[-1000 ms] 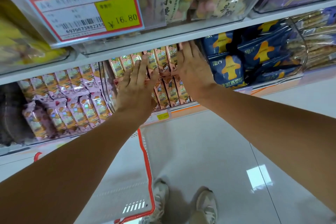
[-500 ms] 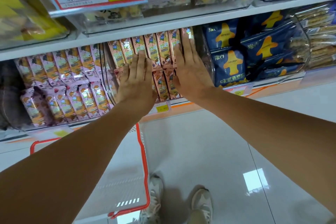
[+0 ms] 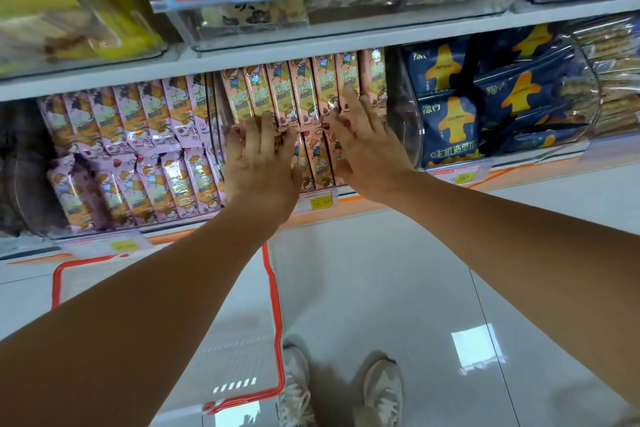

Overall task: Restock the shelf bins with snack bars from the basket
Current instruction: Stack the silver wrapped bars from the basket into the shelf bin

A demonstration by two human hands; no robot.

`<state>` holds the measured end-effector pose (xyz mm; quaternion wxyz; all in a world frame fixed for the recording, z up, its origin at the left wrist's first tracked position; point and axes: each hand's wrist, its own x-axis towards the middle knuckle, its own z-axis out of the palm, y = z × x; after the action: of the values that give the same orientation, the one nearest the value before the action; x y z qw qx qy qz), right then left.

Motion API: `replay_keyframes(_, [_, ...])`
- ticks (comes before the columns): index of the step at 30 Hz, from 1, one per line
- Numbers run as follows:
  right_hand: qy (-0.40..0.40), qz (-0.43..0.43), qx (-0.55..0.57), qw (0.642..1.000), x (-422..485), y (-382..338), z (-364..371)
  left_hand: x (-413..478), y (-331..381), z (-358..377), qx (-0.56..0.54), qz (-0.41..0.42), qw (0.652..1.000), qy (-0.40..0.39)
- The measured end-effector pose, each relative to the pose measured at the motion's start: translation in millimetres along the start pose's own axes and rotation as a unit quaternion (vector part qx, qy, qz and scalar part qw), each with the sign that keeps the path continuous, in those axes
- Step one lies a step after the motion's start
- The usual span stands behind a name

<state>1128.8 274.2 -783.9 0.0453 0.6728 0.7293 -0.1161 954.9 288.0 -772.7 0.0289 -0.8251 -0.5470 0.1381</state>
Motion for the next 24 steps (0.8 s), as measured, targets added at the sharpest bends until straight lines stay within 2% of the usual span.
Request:
replay_keyframes(6, [0.08, -0.002, 0.02, 0.997, -8.2, -2.3, 0.2, 8.1, 0.8, 0.0, 0.002, -0.006, 1.0, -0.002])
replay_keyframes(9, [0.105, -0.039, 0.026, 0.993, -16.2, -9.3, 2.9, 6.0, 0.2, 0.5, -0.021, 0.002, 1.0, 0.012])
replay_keyframes(12, [0.076, -0.085, 0.029, 0.993, -13.9, -15.6, 1.4, 2.9, -2.7, -4.1, -0.015, 0.015, 1.0, 0.02])
replay_keyframes(15, [0.031, -0.09, 0.029, 0.995, -2.1, -19.7, -1.2, -6.6, -6.3, -8.7, 0.027, 0.028, 0.999, 0.024])
replay_keyframes(17, [0.04, -0.086, 0.045, 0.994, -1.2, -23.4, -3.0, -19.1, -10.5, -9.8, 0.031, 0.031, 0.998, 0.043])
replay_keyframes(20, [0.049, -0.11, 0.083, 0.989, -9.1, -26.3, -4.7, -43.2, -18.3, -7.3, -0.027, 0.007, 0.997, 0.075])
replay_keyframes(24, [-0.003, -0.179, 0.135, 0.975, -11.6, -37.0, -10.4, -68.8, -29.5, 3.5, -0.085, -0.051, 0.991, 0.091])
